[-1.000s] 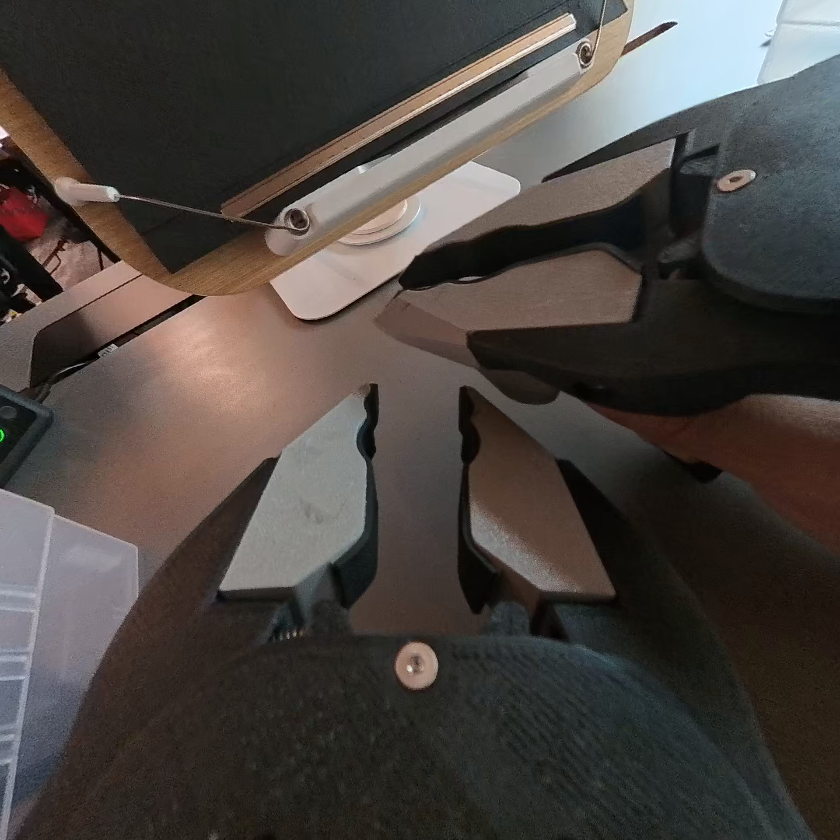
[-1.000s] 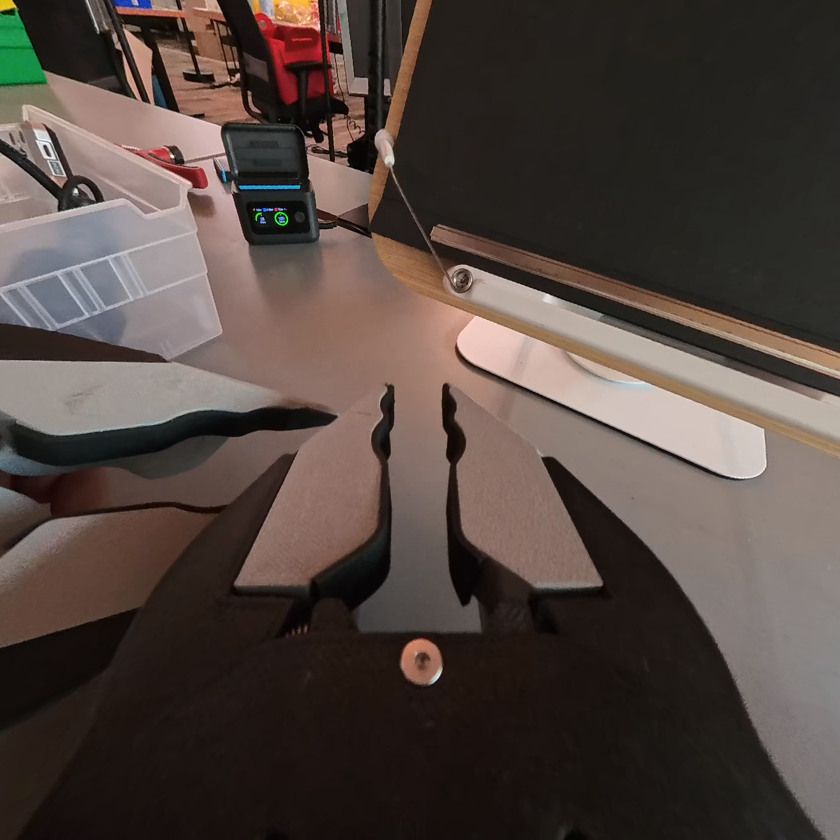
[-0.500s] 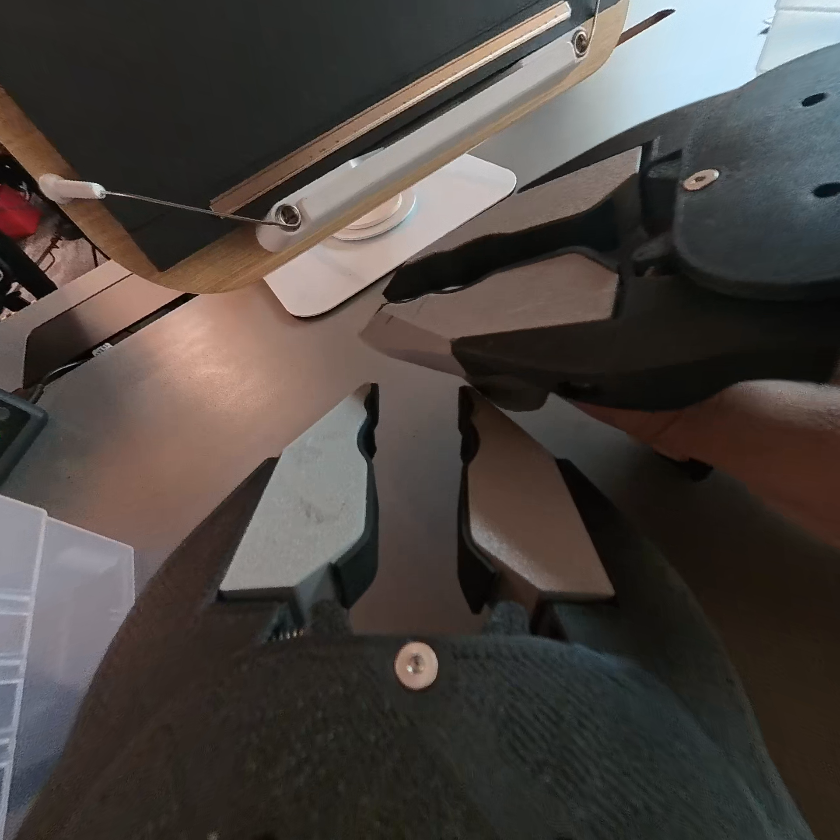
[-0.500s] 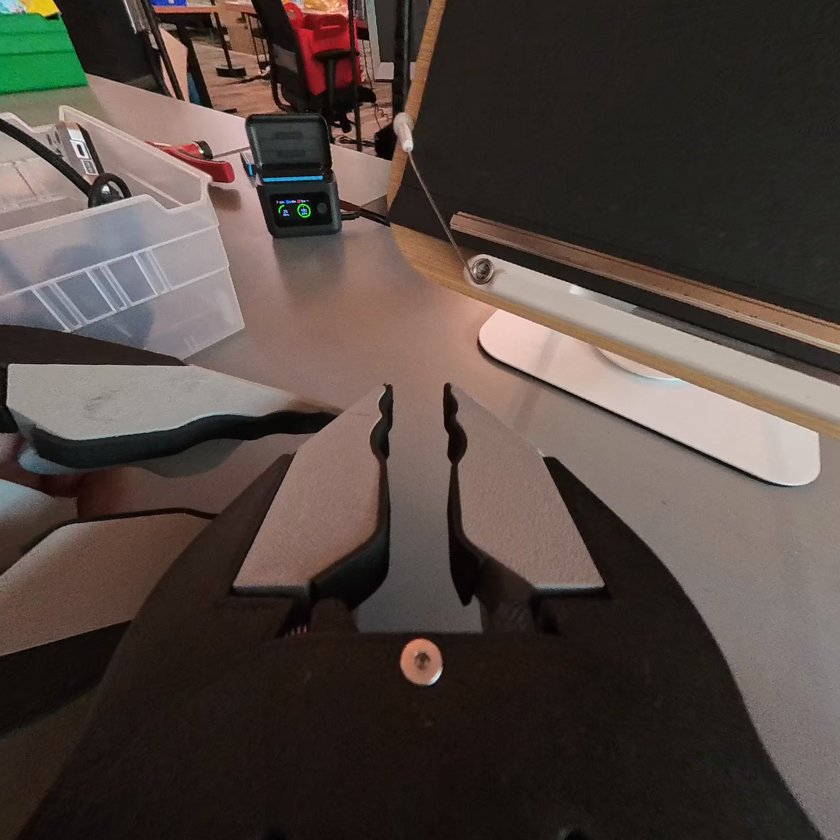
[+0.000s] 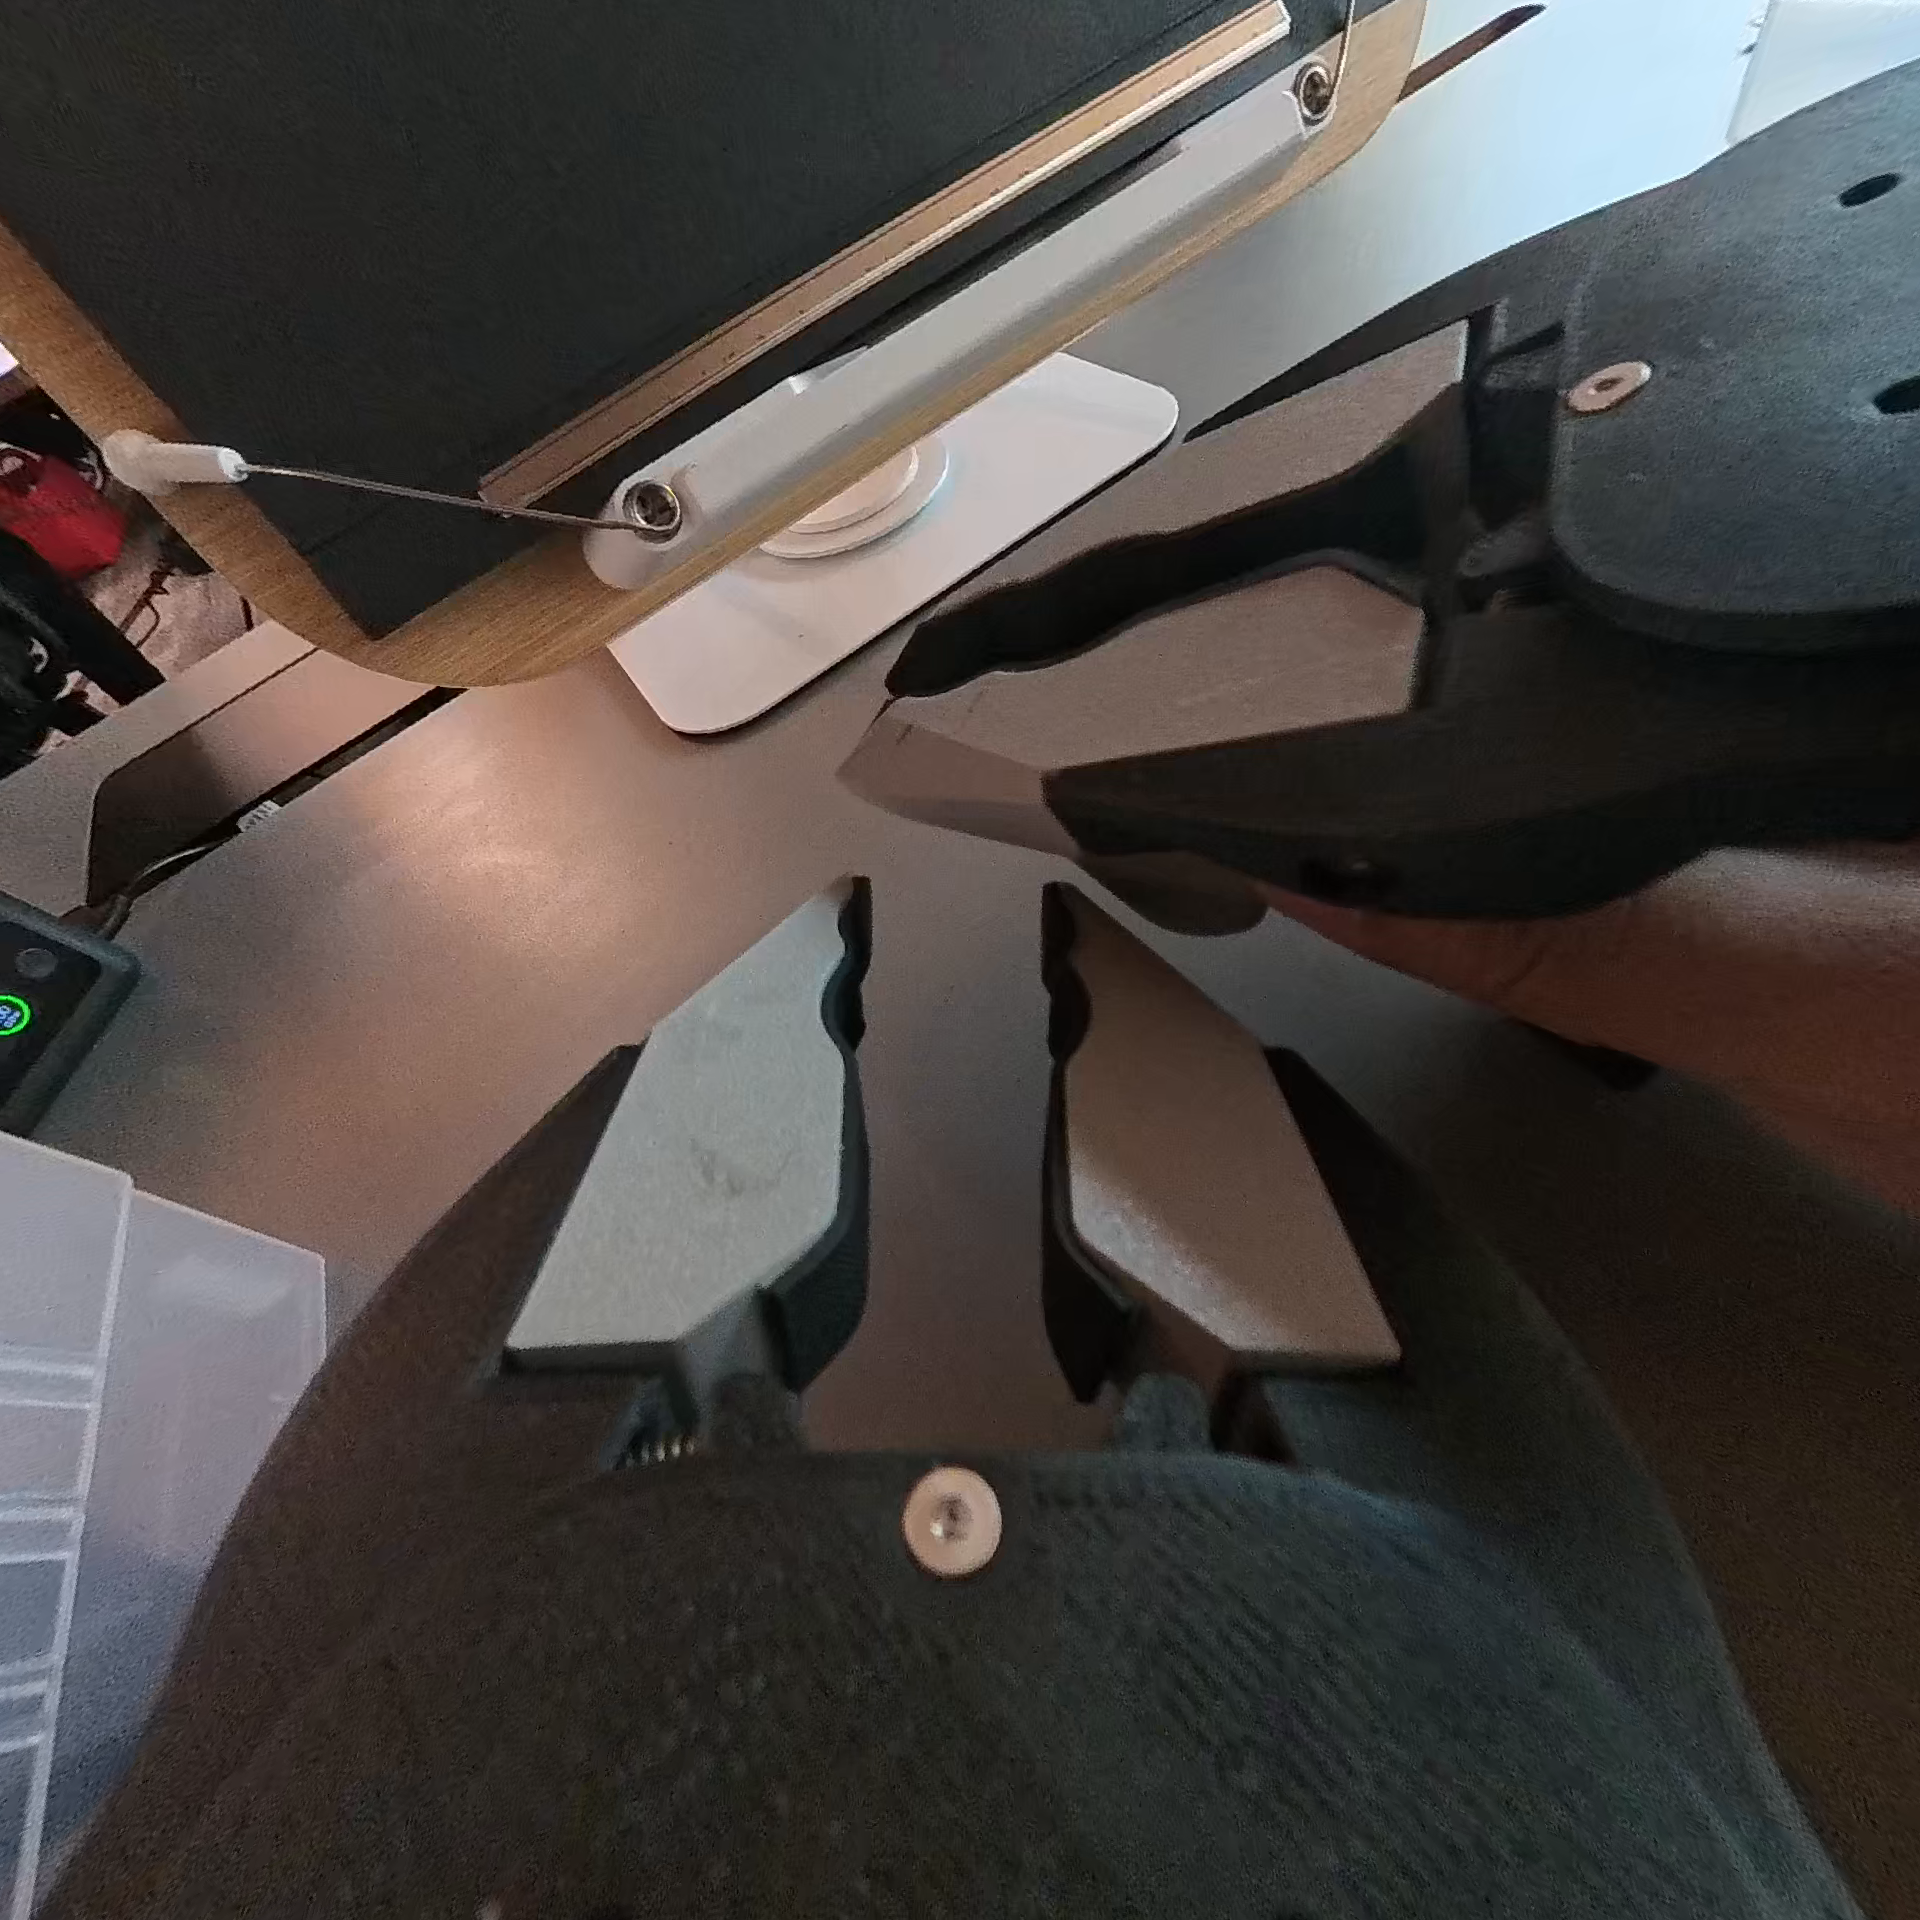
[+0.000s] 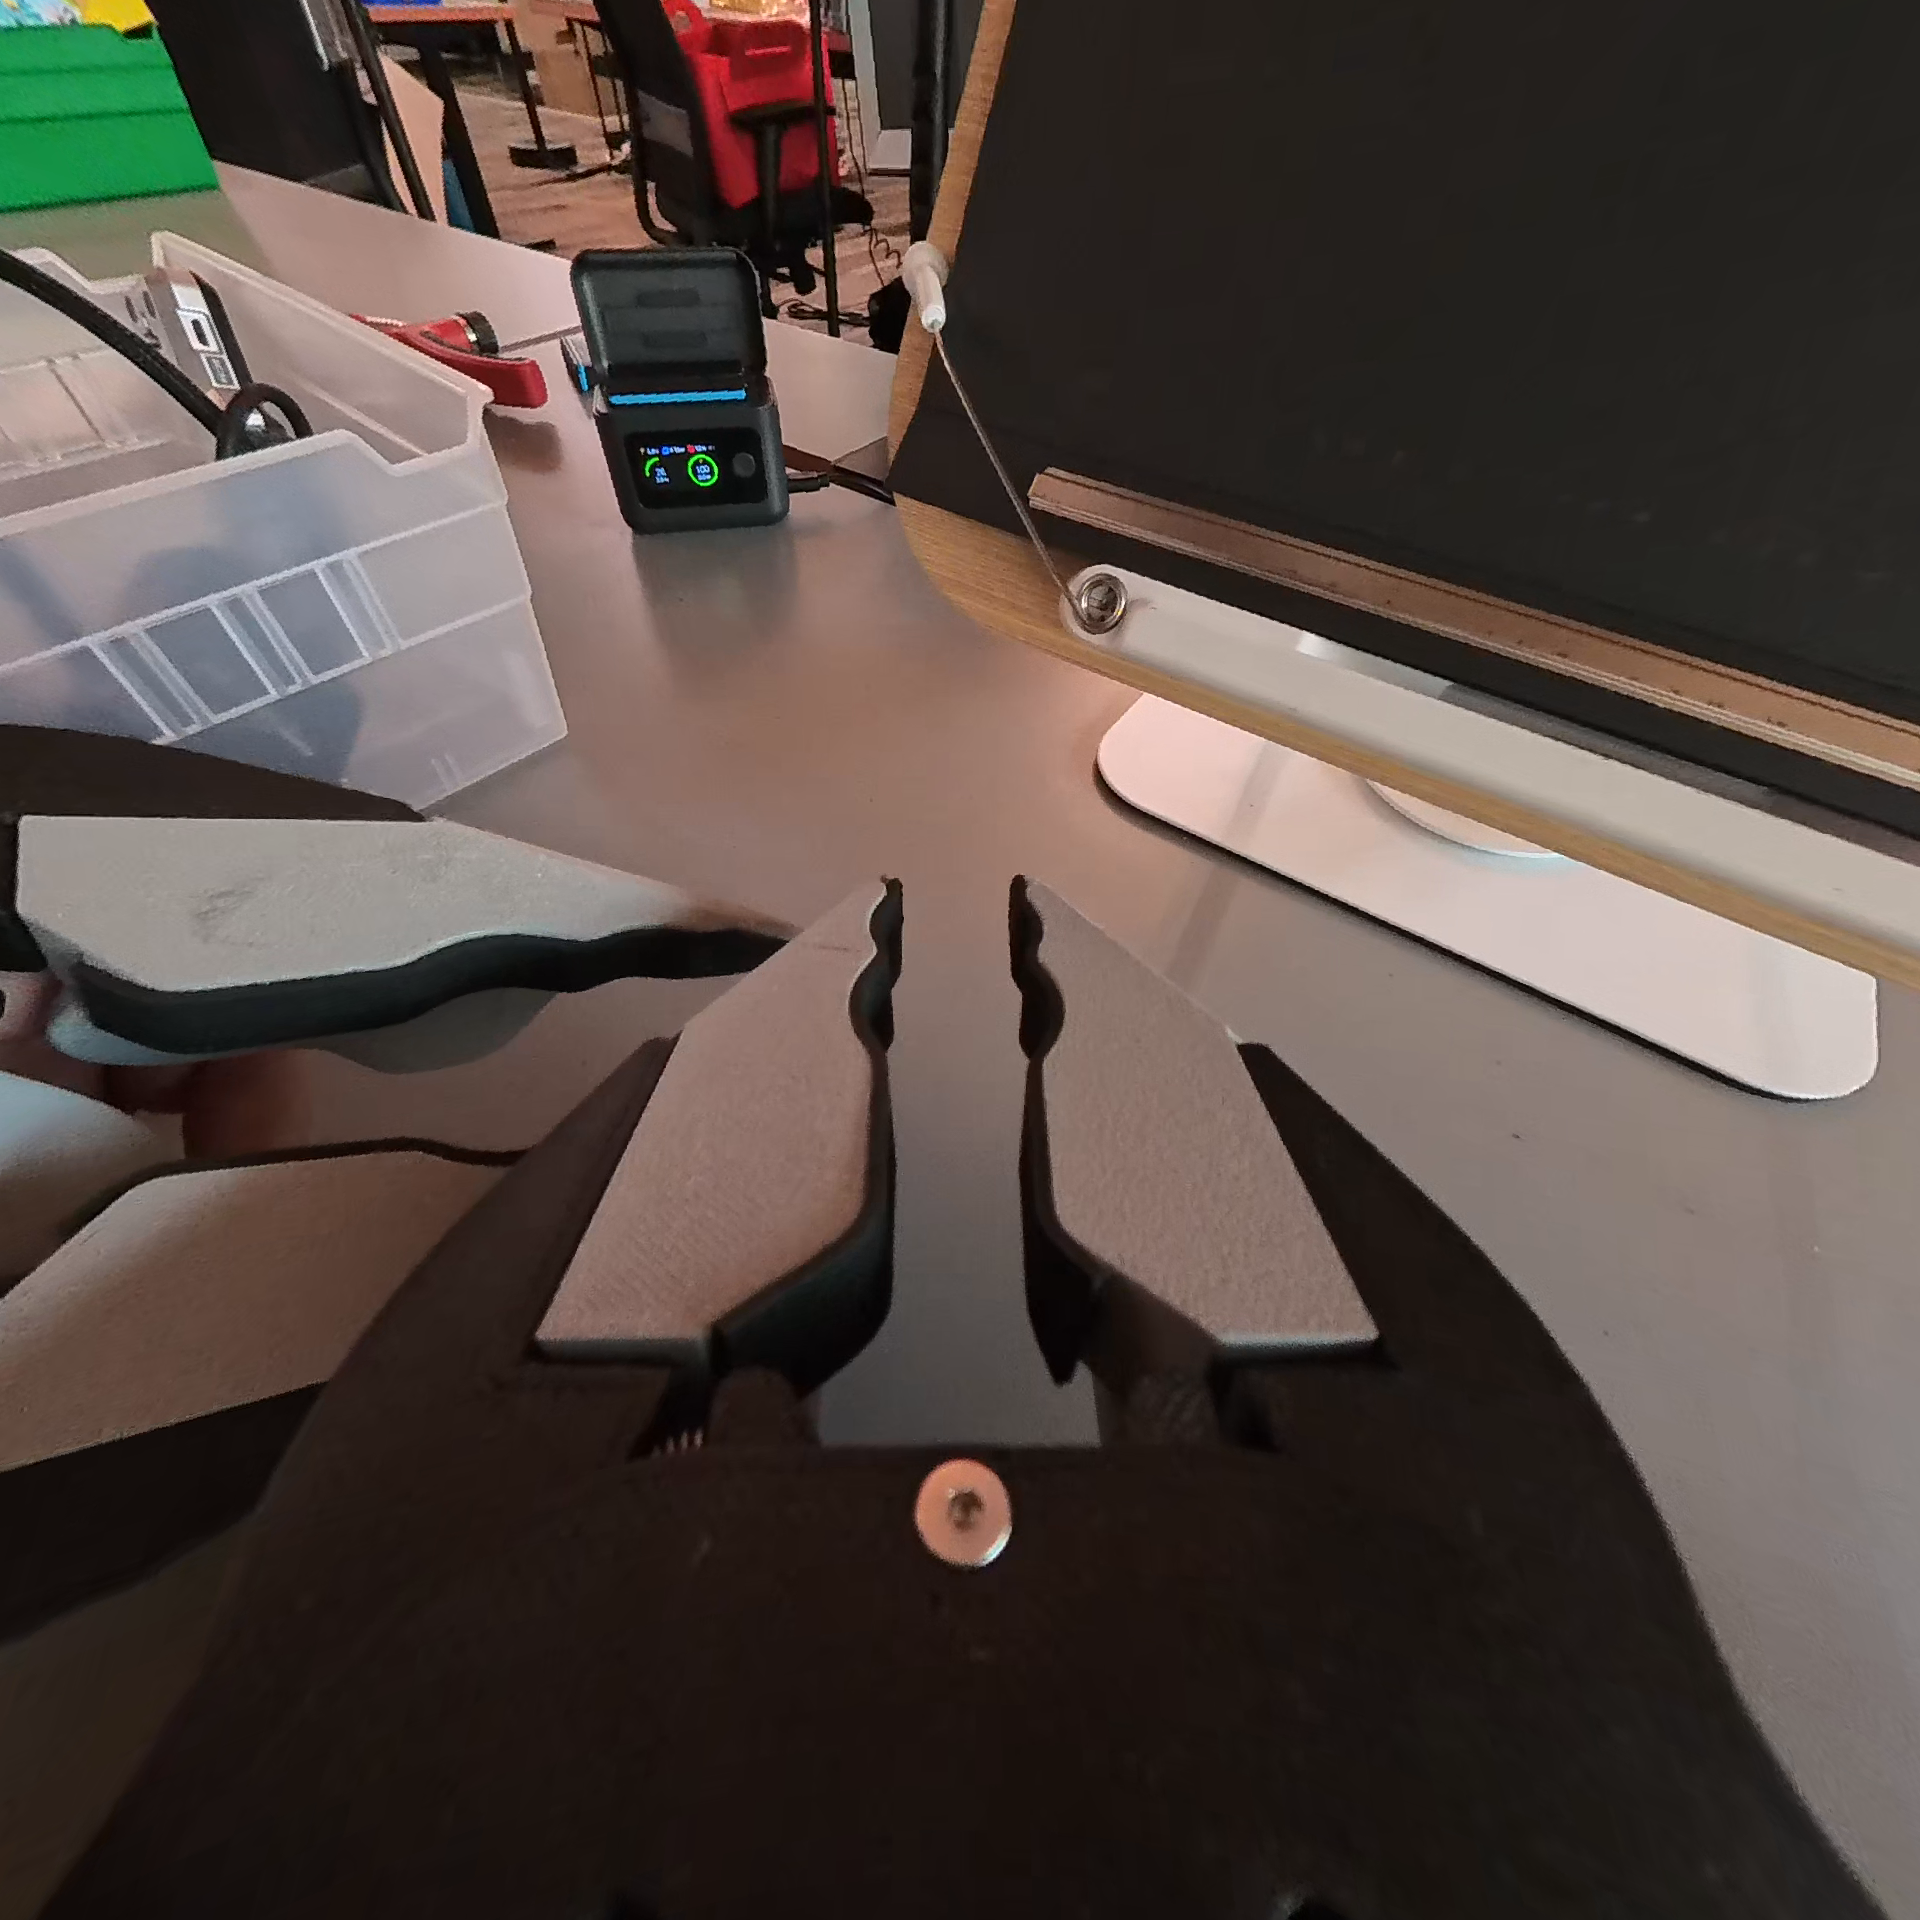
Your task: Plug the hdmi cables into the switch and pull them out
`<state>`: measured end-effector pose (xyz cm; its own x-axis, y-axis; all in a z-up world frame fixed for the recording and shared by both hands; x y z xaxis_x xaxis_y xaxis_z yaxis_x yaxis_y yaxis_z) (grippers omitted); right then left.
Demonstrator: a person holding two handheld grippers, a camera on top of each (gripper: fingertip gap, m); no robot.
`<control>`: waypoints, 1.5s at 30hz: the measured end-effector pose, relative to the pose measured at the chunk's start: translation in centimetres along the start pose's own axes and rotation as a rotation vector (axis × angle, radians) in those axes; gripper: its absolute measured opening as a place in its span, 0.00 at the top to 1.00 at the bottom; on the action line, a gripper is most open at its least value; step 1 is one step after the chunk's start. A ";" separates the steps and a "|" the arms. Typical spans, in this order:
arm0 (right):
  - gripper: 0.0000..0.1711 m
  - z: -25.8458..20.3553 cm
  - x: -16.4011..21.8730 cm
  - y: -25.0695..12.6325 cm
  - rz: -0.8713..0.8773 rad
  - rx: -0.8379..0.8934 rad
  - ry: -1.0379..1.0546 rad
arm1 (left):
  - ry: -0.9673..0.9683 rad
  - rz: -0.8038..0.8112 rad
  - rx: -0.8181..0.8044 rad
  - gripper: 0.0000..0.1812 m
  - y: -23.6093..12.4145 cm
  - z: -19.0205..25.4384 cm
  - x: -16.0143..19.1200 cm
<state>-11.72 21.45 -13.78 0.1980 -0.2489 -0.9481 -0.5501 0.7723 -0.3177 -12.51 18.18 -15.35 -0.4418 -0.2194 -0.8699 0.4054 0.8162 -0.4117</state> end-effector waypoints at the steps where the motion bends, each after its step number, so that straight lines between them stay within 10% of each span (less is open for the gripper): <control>1: 0.90 0.0 0.0 0.0 -0.002 -0.001 0.000 | 0.002 0.000 0.000 0.83 0.0 0.0 0.0; 45: 1.00 0.1 0.2 0.2 -0.018 -0.021 0.032 | -0.055 0.097 -0.091 1.00 -0.9 -1.1 -1.3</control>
<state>-11.70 21.63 -14.07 0.1821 -0.2821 -0.9419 -0.5636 0.7551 -0.3351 -13.17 18.38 -13.53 -0.3582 -0.1639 -0.9191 0.3685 0.8797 -0.3005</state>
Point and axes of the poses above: each gripper's, where its closed fingertips meet, y out along the fingers, x out of its underside, z = x × y across the jaws, the point moved 1 cm from there along -y, back along the fingers, and after that the axes turned 1 degree about y, right-handed, at the moved point
